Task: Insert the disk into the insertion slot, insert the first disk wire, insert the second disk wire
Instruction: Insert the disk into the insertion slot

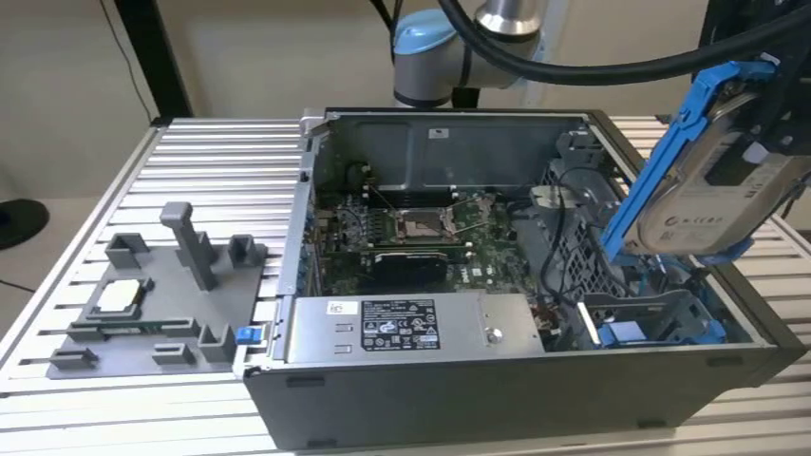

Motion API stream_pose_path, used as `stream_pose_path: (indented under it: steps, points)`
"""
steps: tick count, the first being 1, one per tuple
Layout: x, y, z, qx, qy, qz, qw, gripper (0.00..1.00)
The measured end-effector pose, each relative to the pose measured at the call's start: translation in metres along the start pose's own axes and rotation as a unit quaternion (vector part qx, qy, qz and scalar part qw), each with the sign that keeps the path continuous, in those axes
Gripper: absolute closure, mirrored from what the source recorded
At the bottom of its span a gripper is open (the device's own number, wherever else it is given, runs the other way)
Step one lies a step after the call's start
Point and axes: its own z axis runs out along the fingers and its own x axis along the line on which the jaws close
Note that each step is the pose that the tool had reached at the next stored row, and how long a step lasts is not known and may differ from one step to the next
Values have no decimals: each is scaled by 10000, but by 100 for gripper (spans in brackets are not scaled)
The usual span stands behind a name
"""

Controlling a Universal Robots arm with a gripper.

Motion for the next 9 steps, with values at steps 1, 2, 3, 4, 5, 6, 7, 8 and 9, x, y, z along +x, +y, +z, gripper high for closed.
stream_pose_path:
  steps: [1, 2, 3, 4, 5, 6, 7, 8, 9]
  points:
    - [28, -1, 7, 0, -1, 1, 10000, 100]
    - [44, -2, 16, 0, 0, 1, 10000, 100]
    - [53, -2, 27, 0, -1, 2, 10000, 100]
    - [59, -3, 39, 0, -1, 2, 10000, 100]
    - [61, -3, 50, 0, -1, 2, 10000, 100]
    - [62, -4, 60, 0, 1, 2, 10000, 100]
    - [64, -4, 74, 0, 0, 2, 10000, 100]
    - [68, -5, 87, 0, -2, 1, 10000, 100]
    - [71, -5, 99, 0, -1, 2, 10000, 100]
